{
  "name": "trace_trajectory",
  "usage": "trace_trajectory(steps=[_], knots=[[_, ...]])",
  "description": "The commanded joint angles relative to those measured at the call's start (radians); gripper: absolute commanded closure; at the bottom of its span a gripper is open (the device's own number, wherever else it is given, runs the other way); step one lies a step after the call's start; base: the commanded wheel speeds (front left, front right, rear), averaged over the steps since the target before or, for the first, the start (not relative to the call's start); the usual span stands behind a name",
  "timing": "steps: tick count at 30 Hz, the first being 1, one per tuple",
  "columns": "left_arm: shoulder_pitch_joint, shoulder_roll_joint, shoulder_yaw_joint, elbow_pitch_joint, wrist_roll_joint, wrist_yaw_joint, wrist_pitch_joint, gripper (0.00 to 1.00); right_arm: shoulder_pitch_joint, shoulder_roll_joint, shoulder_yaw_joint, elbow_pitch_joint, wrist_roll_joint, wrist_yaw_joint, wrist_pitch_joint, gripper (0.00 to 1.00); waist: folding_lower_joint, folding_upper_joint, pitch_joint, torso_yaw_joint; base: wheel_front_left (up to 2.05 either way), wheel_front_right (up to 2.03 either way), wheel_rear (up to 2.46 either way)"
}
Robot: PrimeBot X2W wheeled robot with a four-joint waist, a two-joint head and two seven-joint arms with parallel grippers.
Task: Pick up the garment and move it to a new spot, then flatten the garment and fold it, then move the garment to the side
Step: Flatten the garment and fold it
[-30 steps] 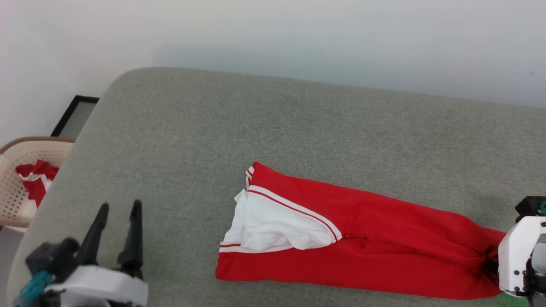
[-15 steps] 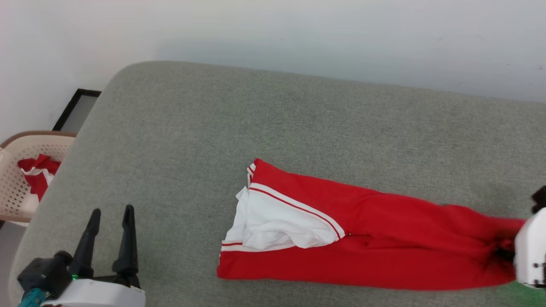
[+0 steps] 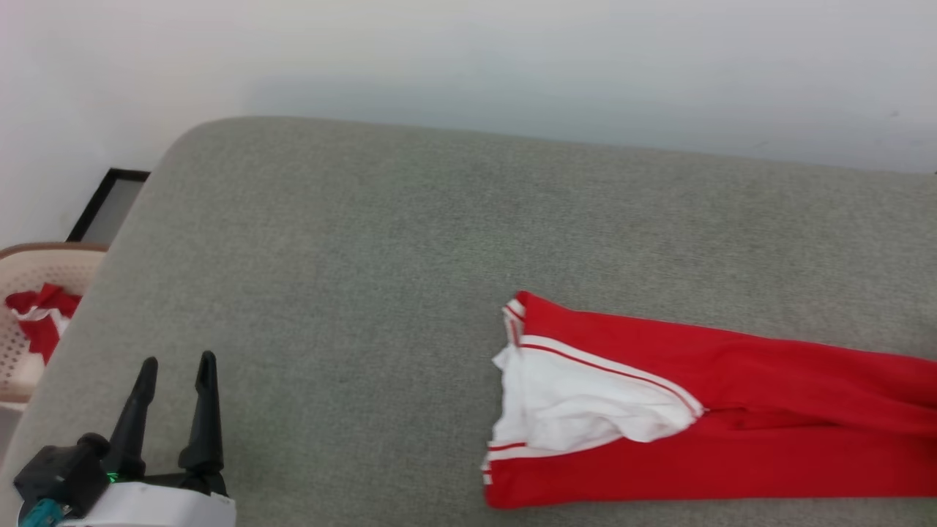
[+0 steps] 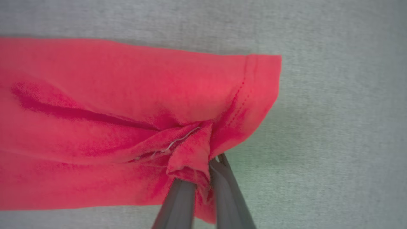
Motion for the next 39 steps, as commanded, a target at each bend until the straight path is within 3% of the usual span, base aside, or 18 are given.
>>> trace_trajectory(steps=[1, 9, 20, 29, 39], knots=[[0.007, 0.003, 0.004, 0.002, 0.005, -0.003, -0.004, 0.0, -0.011, -0.011, -0.001, 0.022, -0.015, -0.001, -0.011, 1.0, 0.0, 0.0, -0.004, -0.011, 0.0, 0.0, 0.0], [0.028, 0.01, 0.015, 0.017, 0.022, -0.005, -0.004, 0.0, -0.047, -0.002, 0.04, 0.071, -0.016, -0.001, -0.047, 1.0, 0.0, 0.0, -0.035, -0.049, 0.0, 0.0, 0.0], [0.058, 0.007, 0.017, 0.029, 0.031, -0.007, -0.004, 0.0, -0.034, 0.032, 0.114, -0.201, 0.09, -0.001, -0.011, 1.0, 0.0, 0.0, -0.089, -0.097, 0.0, 0.0, 0.0], [0.035, 0.017, -0.039, 0.044, 0.034, -0.007, -0.004, 0.0, -0.028, 0.171, 0.141, -0.371, 0.05, -0.001, 0.04, 1.0, 0.0, 0.0, -0.109, -0.063, 0.0, 0.0, 0.0], [-0.024, 0.021, -0.106, 0.063, 0.014, -0.007, -0.001, 0.0, -0.08, 0.327, 0.226, -0.351, -0.02, -0.001, 0.037, 1.0, 0.0, 0.0, -0.09, 0.021, 0.0, 0.0, 0.0]])
